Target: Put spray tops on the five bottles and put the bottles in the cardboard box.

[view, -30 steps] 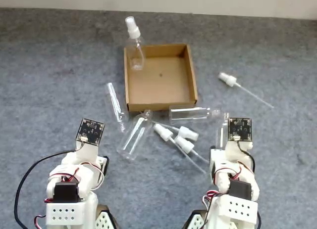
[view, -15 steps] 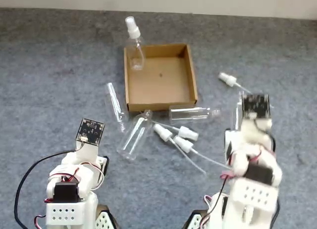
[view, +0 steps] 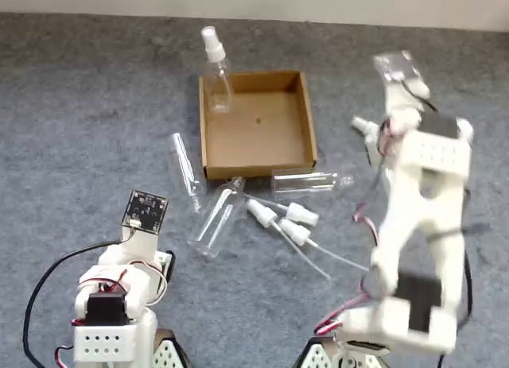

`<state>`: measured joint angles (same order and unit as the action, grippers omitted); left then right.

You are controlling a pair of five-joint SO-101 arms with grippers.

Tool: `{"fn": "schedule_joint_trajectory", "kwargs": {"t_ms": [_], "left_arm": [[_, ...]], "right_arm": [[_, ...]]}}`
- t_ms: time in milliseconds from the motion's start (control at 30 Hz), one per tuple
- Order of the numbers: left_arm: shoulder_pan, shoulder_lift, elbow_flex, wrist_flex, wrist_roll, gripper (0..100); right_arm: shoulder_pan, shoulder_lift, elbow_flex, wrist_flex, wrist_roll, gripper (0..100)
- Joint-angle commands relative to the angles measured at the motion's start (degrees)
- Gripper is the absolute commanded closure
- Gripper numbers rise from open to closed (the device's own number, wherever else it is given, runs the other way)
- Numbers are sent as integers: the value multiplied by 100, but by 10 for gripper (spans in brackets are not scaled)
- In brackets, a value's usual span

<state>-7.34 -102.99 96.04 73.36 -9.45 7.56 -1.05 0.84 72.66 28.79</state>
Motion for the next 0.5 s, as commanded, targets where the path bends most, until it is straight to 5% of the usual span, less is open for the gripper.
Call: {"fn": "schedule_joint_trajectory", "kwargs": {"t_ms": [0, 467], "left_arm": [[110, 66, 119, 18, 70, 832], [110, 66, 119, 18, 70, 832]], "right_arm": [[-400, 875, -1464, 57, 105, 774], [-391, 3626, -4136, 418, 475, 774]]}}
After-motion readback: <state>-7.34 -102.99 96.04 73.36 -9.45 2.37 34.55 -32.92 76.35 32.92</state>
